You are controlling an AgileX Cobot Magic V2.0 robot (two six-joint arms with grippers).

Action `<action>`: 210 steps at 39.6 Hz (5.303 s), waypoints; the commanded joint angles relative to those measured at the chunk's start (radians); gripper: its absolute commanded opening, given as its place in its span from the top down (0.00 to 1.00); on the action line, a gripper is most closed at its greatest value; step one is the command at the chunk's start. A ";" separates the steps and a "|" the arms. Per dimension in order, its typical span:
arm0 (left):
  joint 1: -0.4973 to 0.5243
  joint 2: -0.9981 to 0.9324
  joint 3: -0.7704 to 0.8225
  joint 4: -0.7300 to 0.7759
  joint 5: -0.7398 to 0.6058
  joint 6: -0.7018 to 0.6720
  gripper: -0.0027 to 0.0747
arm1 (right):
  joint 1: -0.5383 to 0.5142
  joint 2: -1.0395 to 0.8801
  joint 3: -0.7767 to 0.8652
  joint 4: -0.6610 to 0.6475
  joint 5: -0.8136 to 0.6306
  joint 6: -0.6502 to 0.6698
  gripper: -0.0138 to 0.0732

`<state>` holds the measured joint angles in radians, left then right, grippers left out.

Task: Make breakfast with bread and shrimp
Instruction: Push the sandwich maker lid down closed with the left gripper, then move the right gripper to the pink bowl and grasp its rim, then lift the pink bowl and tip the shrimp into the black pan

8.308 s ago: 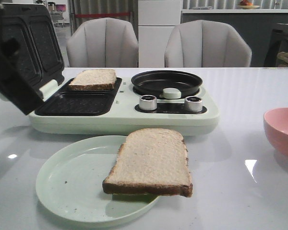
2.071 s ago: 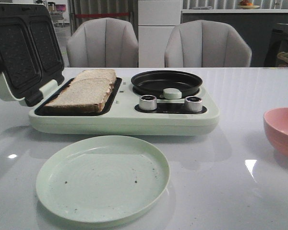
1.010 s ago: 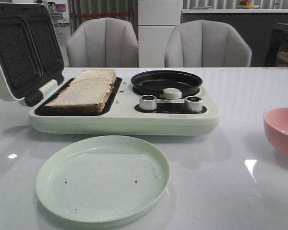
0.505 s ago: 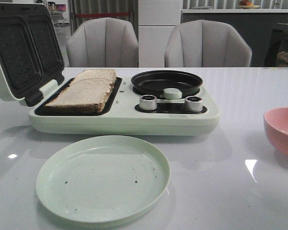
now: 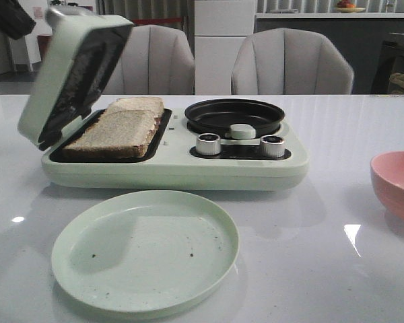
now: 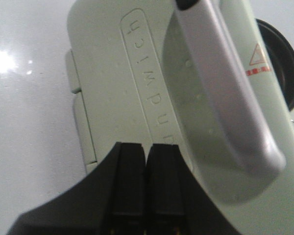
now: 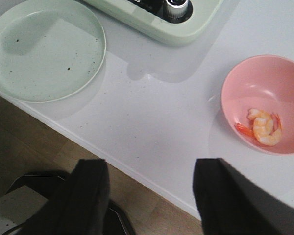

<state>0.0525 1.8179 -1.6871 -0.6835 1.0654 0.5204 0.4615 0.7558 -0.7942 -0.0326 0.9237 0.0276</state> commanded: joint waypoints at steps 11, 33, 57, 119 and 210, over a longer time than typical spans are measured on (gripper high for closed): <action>-0.213 -0.259 0.192 -0.055 -0.102 0.118 0.84 | -0.003 -0.005 -0.025 -0.010 -0.051 0.001 0.28; -0.547 -0.721 0.615 0.084 -0.246 0.130 0.84 | -0.003 -0.005 -0.025 -0.010 -0.051 0.001 0.28; -0.560 -1.217 0.961 0.060 -0.516 0.128 0.84 | -0.003 -0.005 -0.025 -0.006 -0.057 0.001 0.28; -0.560 -1.218 0.963 0.060 -0.550 0.128 0.84 | -0.641 0.806 -0.212 -0.045 -0.393 0.000 0.28; -0.560 -1.218 0.963 0.060 -0.550 0.128 0.84 | 0.220 1.363 -1.189 -1.767 0.177 0.364 0.82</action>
<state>-0.4995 0.6009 -0.6963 -0.5863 0.5845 0.6501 0.6604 2.1896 -1.9312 -1.6443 1.0761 0.4023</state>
